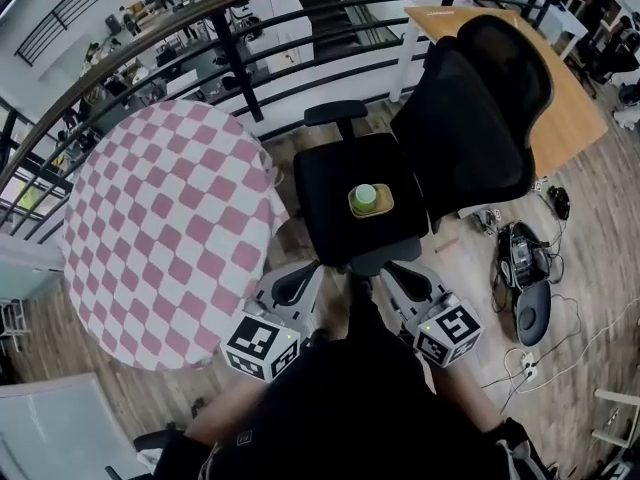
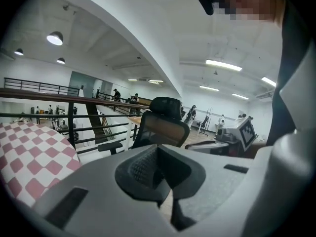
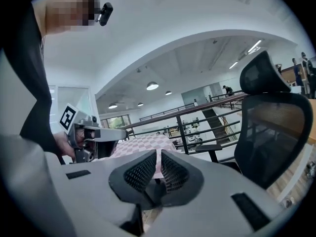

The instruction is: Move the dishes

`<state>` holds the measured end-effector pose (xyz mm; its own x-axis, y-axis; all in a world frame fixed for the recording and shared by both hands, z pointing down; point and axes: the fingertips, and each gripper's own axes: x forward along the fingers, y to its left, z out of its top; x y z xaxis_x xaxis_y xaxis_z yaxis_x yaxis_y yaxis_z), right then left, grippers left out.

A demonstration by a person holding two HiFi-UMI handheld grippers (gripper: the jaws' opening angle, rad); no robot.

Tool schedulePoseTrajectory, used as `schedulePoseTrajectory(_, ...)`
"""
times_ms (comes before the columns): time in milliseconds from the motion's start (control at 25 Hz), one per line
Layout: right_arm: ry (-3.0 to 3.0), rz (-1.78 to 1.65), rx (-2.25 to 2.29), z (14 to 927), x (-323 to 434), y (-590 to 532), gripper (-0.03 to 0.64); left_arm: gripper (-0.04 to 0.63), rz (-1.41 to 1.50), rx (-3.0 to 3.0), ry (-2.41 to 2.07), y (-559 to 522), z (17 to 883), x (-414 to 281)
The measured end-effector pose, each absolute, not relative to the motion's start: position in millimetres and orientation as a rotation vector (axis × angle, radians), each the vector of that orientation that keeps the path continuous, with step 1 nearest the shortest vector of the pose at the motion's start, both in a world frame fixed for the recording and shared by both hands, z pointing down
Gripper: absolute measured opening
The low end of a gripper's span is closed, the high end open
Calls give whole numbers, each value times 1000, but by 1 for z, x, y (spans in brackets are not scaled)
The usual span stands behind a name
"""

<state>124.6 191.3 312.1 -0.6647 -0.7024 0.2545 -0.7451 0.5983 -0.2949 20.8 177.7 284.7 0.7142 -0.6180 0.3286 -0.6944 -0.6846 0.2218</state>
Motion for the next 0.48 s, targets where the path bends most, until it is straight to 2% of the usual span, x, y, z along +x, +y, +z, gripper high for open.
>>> schedulePoseTrajectory(240, -2698, 564, 1068, 323, 131, 115, 25, 3, 382, 2485, -1093, 104, 288, 29)
schedulePoseTrajectory(480, -2643, 582, 965, 368, 167, 51, 25, 3, 369, 2412, -1140, 36, 319, 68)
